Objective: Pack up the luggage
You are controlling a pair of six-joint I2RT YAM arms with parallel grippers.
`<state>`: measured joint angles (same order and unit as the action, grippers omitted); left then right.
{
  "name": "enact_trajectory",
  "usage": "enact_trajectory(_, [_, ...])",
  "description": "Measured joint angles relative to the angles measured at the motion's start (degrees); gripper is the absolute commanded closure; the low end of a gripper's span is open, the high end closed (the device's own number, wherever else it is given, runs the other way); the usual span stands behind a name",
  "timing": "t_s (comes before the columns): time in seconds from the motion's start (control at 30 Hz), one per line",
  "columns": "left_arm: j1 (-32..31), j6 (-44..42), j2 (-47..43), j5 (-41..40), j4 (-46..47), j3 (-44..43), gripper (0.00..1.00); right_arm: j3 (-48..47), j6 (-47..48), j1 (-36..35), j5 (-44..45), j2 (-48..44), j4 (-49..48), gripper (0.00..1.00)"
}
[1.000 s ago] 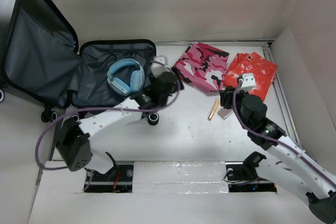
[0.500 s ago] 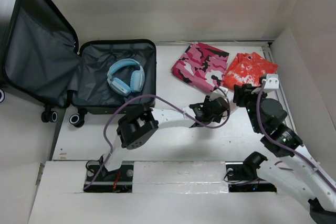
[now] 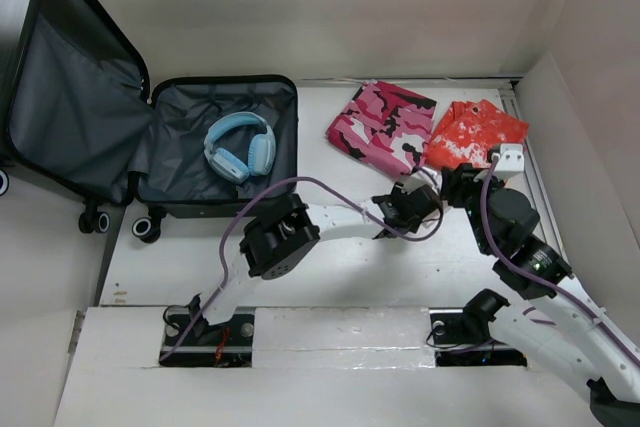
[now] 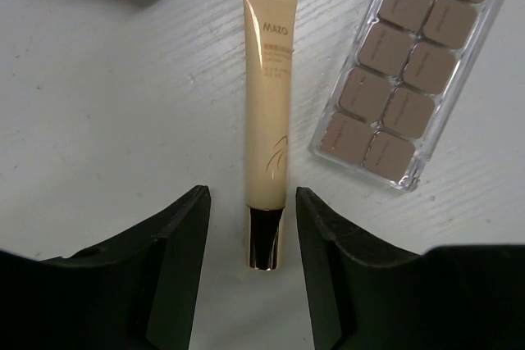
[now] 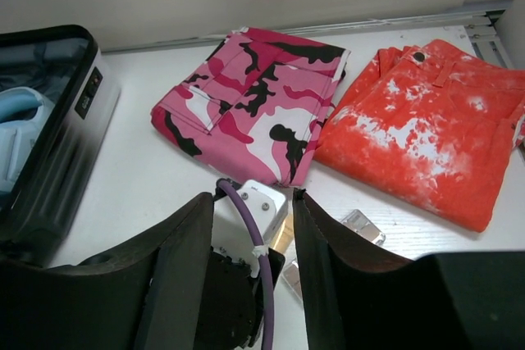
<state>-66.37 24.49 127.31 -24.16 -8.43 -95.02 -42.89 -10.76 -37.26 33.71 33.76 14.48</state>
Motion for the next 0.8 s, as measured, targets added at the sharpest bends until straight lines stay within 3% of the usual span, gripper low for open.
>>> enact_trajectory(0.17, [0.0,0.2,1.3,-0.4,-0.8,-0.2,0.68,0.0,0.0,0.0,0.2,0.0,0.0,0.49])
enact_trajectory(0.23, [0.0,0.2,1.5,-0.5,-0.9,-0.4,0.86,0.0,0.0,0.0,0.2,0.0,0.0,0.49])
enact_trajectory(0.27, [0.1,0.3,1.7,-0.6,-0.9,-0.7,1.00,0.0,0.0,0.0,0.2,0.0,0.0,0.48])
enact_trajectory(0.5, [0.7,3.3,1.1,-2.1,0.4,0.7,1.00,0.0,0.2,0.0,0.2,0.0,0.0,0.48])
enact_trajectory(0.8, [5.6,9.3,-26.7,-6.8,-0.7,22.4,1.00,0.7,0.5,0.0,-1.2,1.4,-1.7,0.48])
